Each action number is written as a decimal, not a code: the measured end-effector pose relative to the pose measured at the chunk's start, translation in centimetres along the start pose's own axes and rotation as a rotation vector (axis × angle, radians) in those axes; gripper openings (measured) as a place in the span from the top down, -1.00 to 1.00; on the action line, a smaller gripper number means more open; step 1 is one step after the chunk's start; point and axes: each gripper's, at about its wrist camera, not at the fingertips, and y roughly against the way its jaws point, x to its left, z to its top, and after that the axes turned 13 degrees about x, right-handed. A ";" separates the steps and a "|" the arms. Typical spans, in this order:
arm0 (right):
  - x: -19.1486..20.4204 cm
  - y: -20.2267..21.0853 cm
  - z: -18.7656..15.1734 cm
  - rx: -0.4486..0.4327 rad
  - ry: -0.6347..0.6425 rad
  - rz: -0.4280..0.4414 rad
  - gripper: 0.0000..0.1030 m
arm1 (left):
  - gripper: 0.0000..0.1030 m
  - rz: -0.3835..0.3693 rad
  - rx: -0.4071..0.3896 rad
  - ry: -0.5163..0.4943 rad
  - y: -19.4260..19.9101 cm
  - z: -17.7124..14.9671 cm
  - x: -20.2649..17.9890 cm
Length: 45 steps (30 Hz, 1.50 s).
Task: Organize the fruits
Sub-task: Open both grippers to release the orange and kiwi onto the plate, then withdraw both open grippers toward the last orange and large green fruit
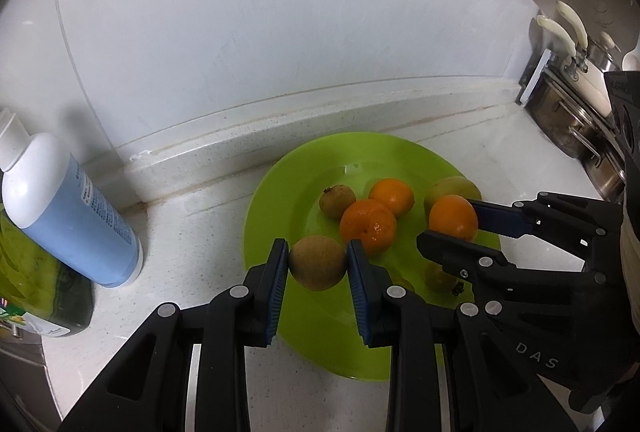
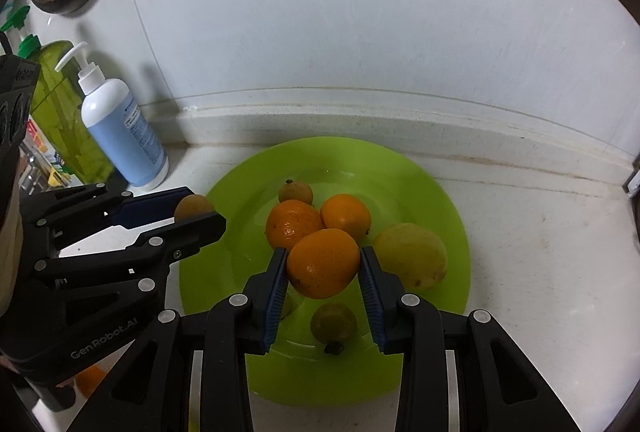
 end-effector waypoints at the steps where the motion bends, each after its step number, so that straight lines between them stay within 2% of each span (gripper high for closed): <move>1: 0.0 0.0 0.0 0.000 -0.001 0.000 0.29 | 0.41 0.003 0.001 0.000 0.0 0.0 0.0; 3: -0.1 -0.1 0.0 0.001 -0.006 -0.002 0.28 | 0.38 0.005 -0.002 0.005 0.1 -0.1 0.2; 6: -0.1 0.1 -0.1 -0.006 -0.011 -0.006 0.07 | 0.32 0.011 -0.010 0.027 0.7 -0.5 0.5; 13: 0.2 2.1 -1.5 -0.047 -0.024 -0.005 0.06 | 0.13 0.050 -0.065 0.052 3.7 -2.0 0.7; 24: 1.9 7.9 -3.9 -0.158 0.001 0.025 0.06 | 0.03 0.093 -0.165 0.084 9.8 -4.7 -0.5; 28: 2.5 9.6 -5.0 -0.189 0.020 0.035 0.02 | 0.01 0.111 -0.182 0.108 11.6 -6.3 -1.0; 35: 4.1 12.1 -7.2 -0.234 0.061 0.076 -0.03 | -0.21 0.160 -0.229 0.151 15.0 -9.5 -1.7; 37: 4.5 12.5 -7.9 -0.242 0.075 0.089 -0.13 | -0.24 0.174 -0.240 0.168 15.9 -10.6 -1.9; 45: 6.0 13.2 -10.3 -0.243 0.132 0.111 -0.16 | -0.27 0.203 -0.241 0.235 17.2 -14.3 -1.9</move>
